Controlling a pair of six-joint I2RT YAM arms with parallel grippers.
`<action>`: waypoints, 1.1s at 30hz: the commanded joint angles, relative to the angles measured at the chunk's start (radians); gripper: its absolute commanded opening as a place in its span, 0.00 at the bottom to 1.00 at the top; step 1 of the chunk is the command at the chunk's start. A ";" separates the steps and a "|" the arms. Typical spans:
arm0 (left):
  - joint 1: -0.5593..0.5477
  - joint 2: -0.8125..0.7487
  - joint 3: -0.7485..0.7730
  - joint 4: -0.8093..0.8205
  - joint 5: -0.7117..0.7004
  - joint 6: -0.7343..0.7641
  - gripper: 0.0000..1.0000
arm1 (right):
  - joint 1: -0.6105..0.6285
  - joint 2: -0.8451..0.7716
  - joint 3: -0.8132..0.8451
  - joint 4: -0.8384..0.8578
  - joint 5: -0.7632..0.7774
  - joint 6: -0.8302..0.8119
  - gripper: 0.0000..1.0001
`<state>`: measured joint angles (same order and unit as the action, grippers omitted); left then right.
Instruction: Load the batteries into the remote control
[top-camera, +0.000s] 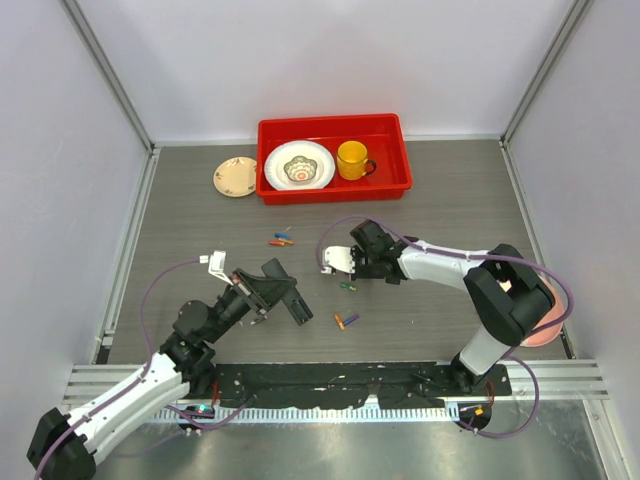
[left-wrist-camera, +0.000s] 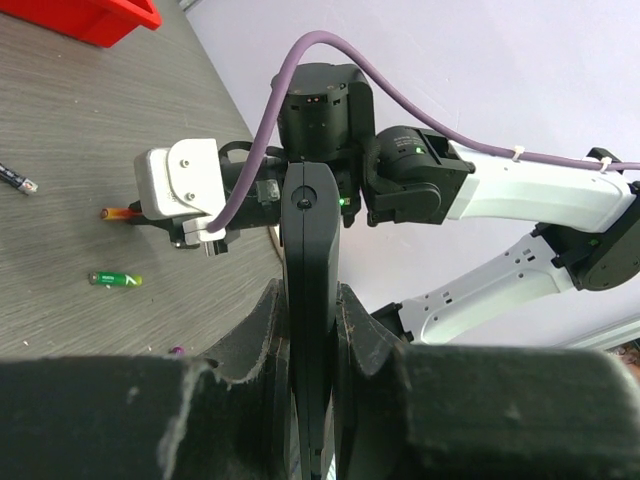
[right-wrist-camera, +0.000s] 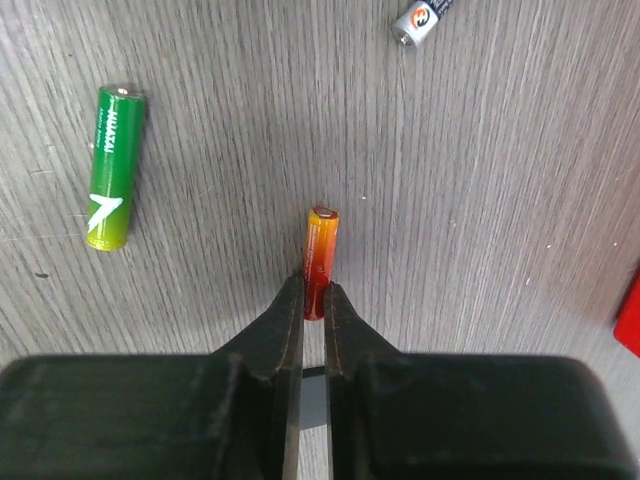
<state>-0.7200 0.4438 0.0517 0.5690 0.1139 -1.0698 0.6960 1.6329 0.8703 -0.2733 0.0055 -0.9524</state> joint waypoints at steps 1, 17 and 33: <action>-0.002 -0.016 -0.046 0.026 0.003 -0.001 0.00 | -0.009 0.015 0.038 -0.018 -0.048 -0.002 0.16; -0.004 0.004 -0.046 0.023 0.003 0.008 0.00 | -0.013 -0.057 0.177 0.029 -0.027 0.176 0.83; -0.004 0.056 -0.046 0.017 -0.025 -0.030 0.00 | -0.087 -0.185 0.153 0.143 0.044 1.583 0.90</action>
<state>-0.7200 0.4961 0.0513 0.5621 0.1043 -1.0855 0.4999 1.5028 1.1561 -0.1665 0.0158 0.3317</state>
